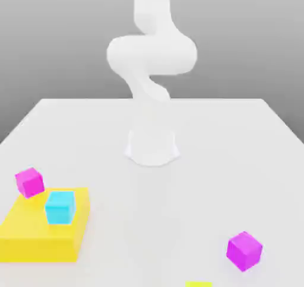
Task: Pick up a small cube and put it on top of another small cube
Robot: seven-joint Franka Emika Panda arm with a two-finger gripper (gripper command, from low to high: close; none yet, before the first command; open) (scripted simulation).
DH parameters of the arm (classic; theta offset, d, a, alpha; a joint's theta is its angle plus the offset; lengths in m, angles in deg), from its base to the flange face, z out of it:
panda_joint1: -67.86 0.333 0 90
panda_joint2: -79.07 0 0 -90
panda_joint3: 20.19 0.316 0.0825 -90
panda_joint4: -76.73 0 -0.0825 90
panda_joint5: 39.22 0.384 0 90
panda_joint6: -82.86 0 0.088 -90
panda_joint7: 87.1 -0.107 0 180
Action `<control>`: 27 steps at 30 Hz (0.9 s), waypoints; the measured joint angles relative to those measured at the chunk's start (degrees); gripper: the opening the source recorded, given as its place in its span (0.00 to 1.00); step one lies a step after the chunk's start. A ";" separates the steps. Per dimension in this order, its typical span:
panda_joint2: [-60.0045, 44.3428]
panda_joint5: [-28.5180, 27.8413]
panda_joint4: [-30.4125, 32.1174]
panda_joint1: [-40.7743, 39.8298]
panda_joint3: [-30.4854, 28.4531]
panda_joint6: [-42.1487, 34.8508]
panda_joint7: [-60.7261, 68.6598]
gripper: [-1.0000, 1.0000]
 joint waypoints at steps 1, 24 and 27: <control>-2.25 -0.25 -0.12 -0.22 0.46 0.62 -0.52 0.50; -50.13 -6.06 -2.74 -0.01 5.99 13.53 -12.04 0.50; -56.27 -5.87 -3.06 0.58 6.16 15.26 -12.88 0.50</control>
